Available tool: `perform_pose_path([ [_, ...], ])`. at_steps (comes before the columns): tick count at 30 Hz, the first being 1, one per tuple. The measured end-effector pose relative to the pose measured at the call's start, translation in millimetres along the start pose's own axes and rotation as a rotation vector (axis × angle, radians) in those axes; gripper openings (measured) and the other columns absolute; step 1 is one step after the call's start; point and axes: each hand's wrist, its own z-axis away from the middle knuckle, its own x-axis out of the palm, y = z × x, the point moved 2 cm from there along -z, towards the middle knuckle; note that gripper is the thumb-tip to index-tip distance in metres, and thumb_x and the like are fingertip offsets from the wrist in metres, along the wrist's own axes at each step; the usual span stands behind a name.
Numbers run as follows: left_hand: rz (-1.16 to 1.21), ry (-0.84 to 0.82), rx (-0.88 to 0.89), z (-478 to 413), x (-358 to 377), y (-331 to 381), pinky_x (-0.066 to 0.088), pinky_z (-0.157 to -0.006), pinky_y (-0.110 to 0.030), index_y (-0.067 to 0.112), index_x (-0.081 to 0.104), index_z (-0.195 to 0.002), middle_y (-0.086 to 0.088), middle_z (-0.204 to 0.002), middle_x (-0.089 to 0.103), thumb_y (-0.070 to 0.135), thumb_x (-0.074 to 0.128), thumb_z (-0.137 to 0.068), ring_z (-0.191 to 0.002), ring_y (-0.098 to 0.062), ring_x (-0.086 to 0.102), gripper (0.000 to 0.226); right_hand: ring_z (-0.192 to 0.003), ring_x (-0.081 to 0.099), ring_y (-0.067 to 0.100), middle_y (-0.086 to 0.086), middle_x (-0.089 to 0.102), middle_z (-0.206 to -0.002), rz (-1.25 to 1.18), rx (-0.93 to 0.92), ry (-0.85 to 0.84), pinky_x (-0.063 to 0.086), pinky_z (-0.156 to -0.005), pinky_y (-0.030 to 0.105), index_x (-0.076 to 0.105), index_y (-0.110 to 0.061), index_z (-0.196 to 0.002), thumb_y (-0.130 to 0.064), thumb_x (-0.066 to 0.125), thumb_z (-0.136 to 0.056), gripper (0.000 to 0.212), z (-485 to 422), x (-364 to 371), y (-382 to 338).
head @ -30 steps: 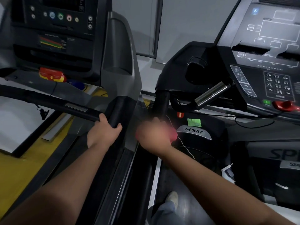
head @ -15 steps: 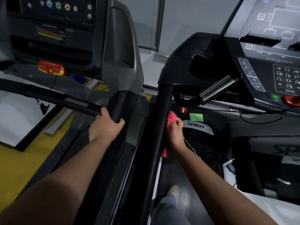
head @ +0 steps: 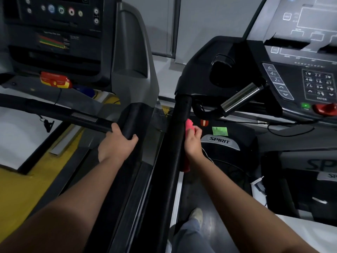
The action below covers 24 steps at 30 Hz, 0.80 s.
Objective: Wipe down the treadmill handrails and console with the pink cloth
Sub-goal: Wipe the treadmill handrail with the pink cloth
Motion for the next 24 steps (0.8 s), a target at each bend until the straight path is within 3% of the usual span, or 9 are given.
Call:
perform_pose_path([
  [3, 0.008, -0.004, 0.003, -0.4, 0.4, 0.2, 0.038, -0.052, -0.032, 0.012, 0.035, -0.118, -0.014, -0.102, 0.054, 0.054, 0.049, -0.087, -0.075, -0.029, 0.054, 0.054, -0.091, 0.052, 0.014, 0.000, 0.051, -0.099, -0.050, 0.158, -0.134, 0.040, -0.092, 0.036, 0.037, -0.018, -0.115, -0.045, 0.025, -0.099, 0.034, 5.9, -1.1, 9.1],
  [6, 0.004, -0.004, 0.006, -0.9, 0.9, -0.1, 0.034, -0.049, -0.031, 0.012, 0.035, -0.118, -0.014, -0.102, 0.054, 0.054, 0.049, -0.087, -0.074, -0.029, 0.053, 0.054, -0.092, 0.051, 0.016, 0.002, 0.052, -0.097, 0.079, 0.167, -0.158, 0.039, -0.087, 0.033, 0.041, -0.007, -0.122, -0.040, 0.025, -0.100, 0.042, 11.3, -3.8, 13.7],
  [10, -0.002, 0.003, 0.005, -0.7, 1.2, -0.3, 0.037, -0.051, -0.032, 0.012, 0.034, -0.118, -0.015, -0.104, 0.054, 0.054, 0.049, -0.088, -0.074, -0.029, 0.053, 0.054, -0.108, 0.049, 0.028, 0.013, 0.048, -0.124, 0.320, 0.058, -0.062, 0.037, -0.091, 0.036, 0.040, -0.008, -0.125, -0.034, 0.033, -0.099, 0.038, 22.9, -3.8, 5.7],
  [14, -0.010, 0.007, 0.005, -0.3, 2.3, -0.6, 0.039, -0.053, -0.033, 0.011, 0.034, -0.120, -0.016, -0.105, 0.055, 0.054, 0.048, -0.088, -0.077, -0.032, 0.056, 0.056, -0.124, 0.034, 0.036, 0.020, 0.030, -0.135, 0.566, -0.125, -0.073, 0.032, -0.102, 0.041, 0.022, -0.011, -0.144, -0.033, 0.038, -0.099, 0.053, 31.2, 6.1, -13.7],
  [18, -0.011, 0.009, 0.008, 1.2, 2.4, -1.0, 0.040, -0.053, -0.033, 0.011, 0.034, -0.122, -0.016, -0.105, 0.056, 0.054, 0.048, -0.088, -0.078, -0.033, 0.057, 0.056, -0.129, 0.033, 0.039, 0.022, 0.029, -0.140, 0.484, 0.005, -0.091, 0.030, -0.104, 0.043, 0.018, -0.015, -0.149, -0.042, 0.032, -0.100, 0.057, 15.4, 7.1, -17.5],
  [20, -0.018, 0.011, 0.006, 1.4, 2.1, -0.7, 0.038, -0.051, -0.032, 0.010, 0.034, -0.123, -0.016, -0.106, 0.056, 0.054, 0.047, -0.089, -0.077, -0.032, 0.057, 0.057, -0.125, 0.043, 0.036, 0.019, 0.042, -0.134, 0.351, 0.100, -0.104, 0.034, -0.104, 0.043, 0.033, -0.012, -0.143, -0.046, 0.026, -0.100, 0.055, 3.1, 3.6, -10.4],
  [22, -0.021, 0.013, 0.012, 1.6, 1.8, -0.3, 0.038, -0.050, -0.032, 0.010, 0.034, -0.124, -0.016, -0.105, 0.056, 0.053, 0.047, -0.089, -0.076, -0.031, 0.057, 0.058, -0.106, 0.057, 0.028, 0.015, 0.060, -0.112, 0.161, 0.164, -0.150, 0.044, -0.095, 0.038, 0.055, -0.008, -0.117, -0.045, 0.023, -0.101, 0.052, -1.5, -0.6, -4.9],
  [24, -0.026, 0.010, 0.017, 1.6, 1.2, 0.5, 0.038, -0.051, -0.032, 0.010, 0.034, -0.124, -0.016, -0.103, 0.055, 0.053, 0.048, -0.089, -0.075, -0.031, 0.056, 0.057, -0.083, 0.062, 0.021, 0.009, 0.064, -0.088, -0.017, 0.255, -0.173, 0.051, -0.079, 0.032, 0.059, -0.011, -0.093, -0.044, 0.025, -0.102, 0.048, -4.8, -2.3, -0.2],
])
